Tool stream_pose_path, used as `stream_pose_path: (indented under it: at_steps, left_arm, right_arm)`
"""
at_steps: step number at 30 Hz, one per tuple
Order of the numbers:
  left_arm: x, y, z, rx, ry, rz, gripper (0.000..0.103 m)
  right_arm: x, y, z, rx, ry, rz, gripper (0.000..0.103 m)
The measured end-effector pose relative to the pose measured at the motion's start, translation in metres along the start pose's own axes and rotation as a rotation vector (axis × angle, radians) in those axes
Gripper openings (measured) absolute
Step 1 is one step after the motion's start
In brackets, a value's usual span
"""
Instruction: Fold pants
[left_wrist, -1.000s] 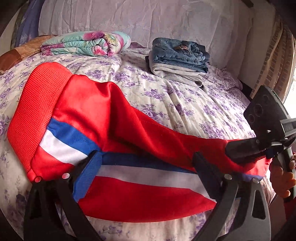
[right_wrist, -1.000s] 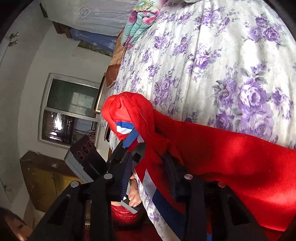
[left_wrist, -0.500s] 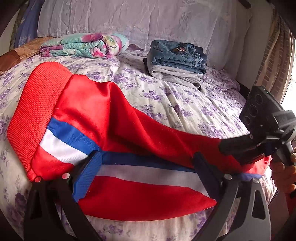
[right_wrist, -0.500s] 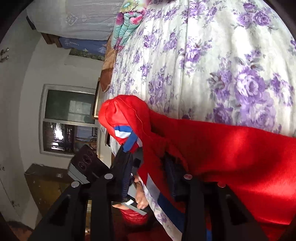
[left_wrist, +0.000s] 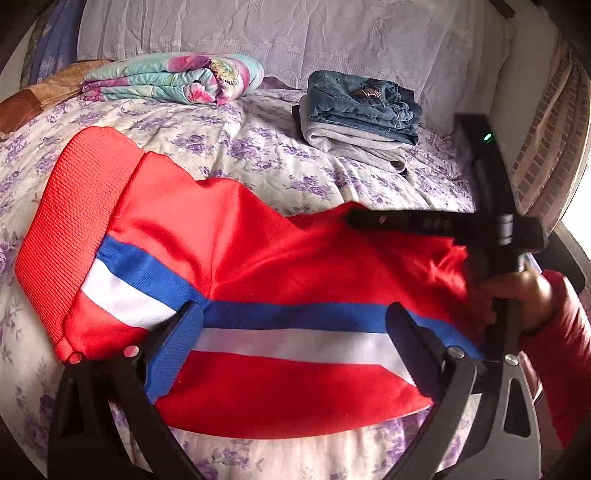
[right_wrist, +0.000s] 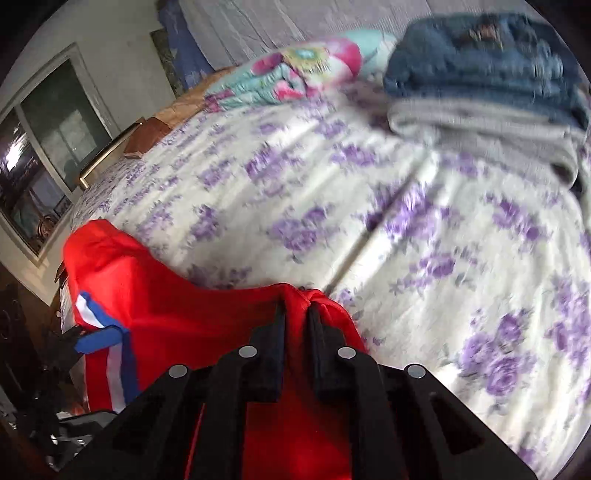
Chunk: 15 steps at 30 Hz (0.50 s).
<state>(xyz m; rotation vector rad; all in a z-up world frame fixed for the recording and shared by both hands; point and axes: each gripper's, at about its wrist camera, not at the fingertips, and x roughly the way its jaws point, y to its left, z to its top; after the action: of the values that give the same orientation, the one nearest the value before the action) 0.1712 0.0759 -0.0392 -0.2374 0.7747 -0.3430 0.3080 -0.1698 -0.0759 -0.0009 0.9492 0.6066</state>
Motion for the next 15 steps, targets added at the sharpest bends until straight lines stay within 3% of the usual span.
stream_pose_path:
  at_steps: [5, 8, 9, 11, 14, 15]
  left_arm:
    - [-0.026, 0.01, 0.029, -0.105, -0.07, -0.015, 0.097]
    - [-0.015, 0.012, 0.051, -0.086, -0.036, -0.005, 0.098]
    - [-0.002, 0.013, 0.057, -0.061, -0.001, 0.016, 0.098]
    - [0.015, 0.02, 0.061, -0.008, 0.017, 0.163, 0.097]
    - [0.006, 0.032, 0.056, -0.052, -0.043, 0.219, 0.079]
    - [0.0, 0.037, 0.055, -0.084, -0.064, 0.238, 0.065]
  right_arm:
    - [-0.007, -0.004, 0.003, 0.009, -0.034, 0.014, 0.011]
    - [-0.013, -0.004, 0.001, 0.004, -0.061, 0.008, 0.011]
    - [-0.016, -0.003, -0.001, -0.002, -0.079, -0.007, 0.011]
    - [-0.027, 0.006, -0.008, -0.031, -0.138, -0.03, 0.013]
    - [-0.045, 0.007, -0.009, -0.049, -0.228, -0.094, 0.012]
    - [-0.045, 0.001, -0.008, -0.034, -0.221, -0.115, 0.012]
